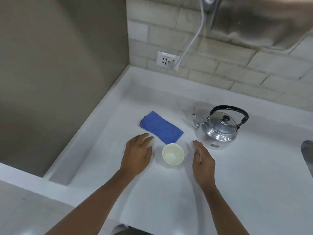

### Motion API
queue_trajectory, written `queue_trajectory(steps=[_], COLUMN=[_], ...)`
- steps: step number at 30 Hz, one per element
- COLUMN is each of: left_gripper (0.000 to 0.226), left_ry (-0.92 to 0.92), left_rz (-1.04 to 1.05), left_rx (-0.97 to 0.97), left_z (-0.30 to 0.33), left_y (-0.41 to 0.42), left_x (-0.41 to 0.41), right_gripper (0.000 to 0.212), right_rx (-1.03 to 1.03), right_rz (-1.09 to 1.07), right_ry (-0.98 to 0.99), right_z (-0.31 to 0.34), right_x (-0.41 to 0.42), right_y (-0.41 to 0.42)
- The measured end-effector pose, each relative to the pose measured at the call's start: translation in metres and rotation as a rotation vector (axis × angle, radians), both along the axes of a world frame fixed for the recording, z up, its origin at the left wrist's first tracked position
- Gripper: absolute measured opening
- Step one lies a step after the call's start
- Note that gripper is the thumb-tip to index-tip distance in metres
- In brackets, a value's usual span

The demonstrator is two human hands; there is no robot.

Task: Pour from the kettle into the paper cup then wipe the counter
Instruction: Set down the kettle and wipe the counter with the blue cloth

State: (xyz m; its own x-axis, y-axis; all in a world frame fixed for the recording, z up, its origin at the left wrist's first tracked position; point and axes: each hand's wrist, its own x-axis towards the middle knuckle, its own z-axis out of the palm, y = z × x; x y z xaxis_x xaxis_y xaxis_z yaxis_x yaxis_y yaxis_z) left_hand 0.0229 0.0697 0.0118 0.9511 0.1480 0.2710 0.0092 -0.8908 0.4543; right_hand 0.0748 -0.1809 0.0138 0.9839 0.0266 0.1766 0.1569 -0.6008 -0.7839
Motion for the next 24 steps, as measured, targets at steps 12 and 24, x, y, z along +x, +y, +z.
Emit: queue_trajectory(steps=[12,24], left_gripper=[0.049,0.052], left_ry=[0.415,0.391], left_rz=[-0.666,-0.258], left_rx=[0.363,0.259], left_z=[0.013,-0.019], left_y=[0.004,0.008], left_x=[0.126,0.085], right_gripper=[0.048,0.042], right_rx=[-0.282,-0.395], right_rz=[-0.174,-0.202], right_ry=[0.101,0.053], right_z=[-0.013,-0.019], right_x=[-0.069,-0.062], right_y=[0.020,0.025])
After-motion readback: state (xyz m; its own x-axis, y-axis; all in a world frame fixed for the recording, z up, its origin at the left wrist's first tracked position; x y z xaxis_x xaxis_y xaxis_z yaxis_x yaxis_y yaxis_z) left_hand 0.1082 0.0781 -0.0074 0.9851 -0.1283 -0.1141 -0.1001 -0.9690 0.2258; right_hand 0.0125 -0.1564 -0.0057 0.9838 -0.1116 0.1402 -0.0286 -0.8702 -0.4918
